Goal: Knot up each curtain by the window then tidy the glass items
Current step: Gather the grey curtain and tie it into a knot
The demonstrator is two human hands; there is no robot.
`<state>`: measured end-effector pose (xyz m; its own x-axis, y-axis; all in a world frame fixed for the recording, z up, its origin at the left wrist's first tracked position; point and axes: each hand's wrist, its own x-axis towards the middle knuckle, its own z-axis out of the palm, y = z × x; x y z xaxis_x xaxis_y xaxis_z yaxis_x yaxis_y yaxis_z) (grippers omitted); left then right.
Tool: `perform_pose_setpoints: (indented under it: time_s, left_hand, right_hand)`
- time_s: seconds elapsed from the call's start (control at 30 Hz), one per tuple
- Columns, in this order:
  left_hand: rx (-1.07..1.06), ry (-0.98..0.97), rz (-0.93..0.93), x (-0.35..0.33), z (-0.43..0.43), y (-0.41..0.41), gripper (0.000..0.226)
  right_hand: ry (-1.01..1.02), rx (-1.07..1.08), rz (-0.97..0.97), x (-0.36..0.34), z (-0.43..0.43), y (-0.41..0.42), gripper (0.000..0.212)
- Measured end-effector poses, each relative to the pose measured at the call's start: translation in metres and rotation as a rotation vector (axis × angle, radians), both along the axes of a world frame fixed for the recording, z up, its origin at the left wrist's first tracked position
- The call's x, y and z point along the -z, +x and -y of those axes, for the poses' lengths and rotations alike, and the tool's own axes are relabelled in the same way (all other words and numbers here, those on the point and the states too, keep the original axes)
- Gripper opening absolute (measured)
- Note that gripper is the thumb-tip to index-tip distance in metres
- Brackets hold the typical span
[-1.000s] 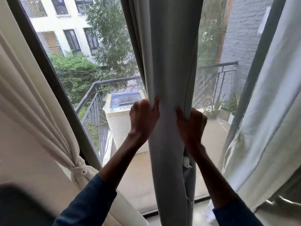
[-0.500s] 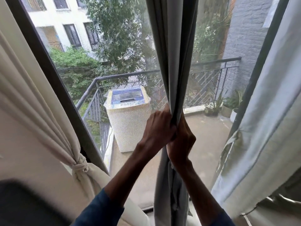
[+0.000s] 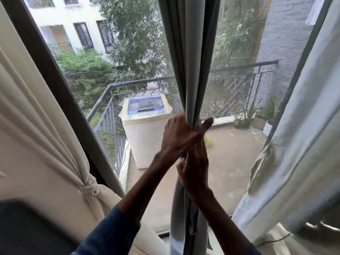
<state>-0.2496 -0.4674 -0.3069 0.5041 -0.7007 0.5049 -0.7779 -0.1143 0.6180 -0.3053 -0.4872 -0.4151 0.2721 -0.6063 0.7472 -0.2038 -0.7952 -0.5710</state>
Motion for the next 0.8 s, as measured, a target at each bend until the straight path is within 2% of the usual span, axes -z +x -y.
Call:
perform_pose_setpoints:
  time_s: [0.13, 0.23, 0.33, 0.4, 0.47, 0.5, 0.6, 0.7, 0.8]
  left_hand:
    - [-0.142, -0.001, -0.060, 0.003, 0.014, 0.021, 0.037]
    - [-0.147, 0.015, -0.006, 0.005, 0.015, 0.034, 0.030]
    - [-0.103, 0.038, 0.012, 0.007, 0.013, 0.041, 0.032]
    - [-0.073, 0.055, 0.014, 0.012, 0.010, 0.040, 0.031]
    - [-0.034, 0.059, -0.014, 0.019, 0.007, 0.037, 0.028]
    - [-0.020, 0.055, -0.030, 0.023, 0.005, 0.035, 0.026]
    - [-0.073, 0.074, 0.020, 0.031, 0.003, 0.028, 0.029]
    - [-0.159, 0.116, 0.059, 0.039, 0.001, 0.030, 0.039]
    - [-0.185, 0.142, 0.101, 0.040, -0.001, 0.030, 0.033]
  right_hand:
    - [-0.008, -0.084, -0.021, -0.006, -0.011, -0.002, 0.078]
    - [-0.036, -0.144, 0.104, -0.003, -0.004, -0.015, 0.045]
    - [0.193, -0.109, 0.291, 0.000, 0.020, -0.032, 0.026]
    - [0.344, -0.112, 0.267, -0.002, 0.040, -0.038, 0.031]
    - [0.471, -0.206, 0.211, -0.007, 0.055, -0.039, 0.038]
    - [0.508, -0.261, 0.180, -0.010, 0.058, -0.037, 0.035]
    - [0.421, -0.289, 0.077, -0.007, 0.052, -0.035, 0.021]
    - [0.384, -0.272, -0.004, 0.008, 0.039, -0.039, 0.030]
    - [0.387, -0.077, 0.100, 0.027, 0.023, -0.051, 0.028]
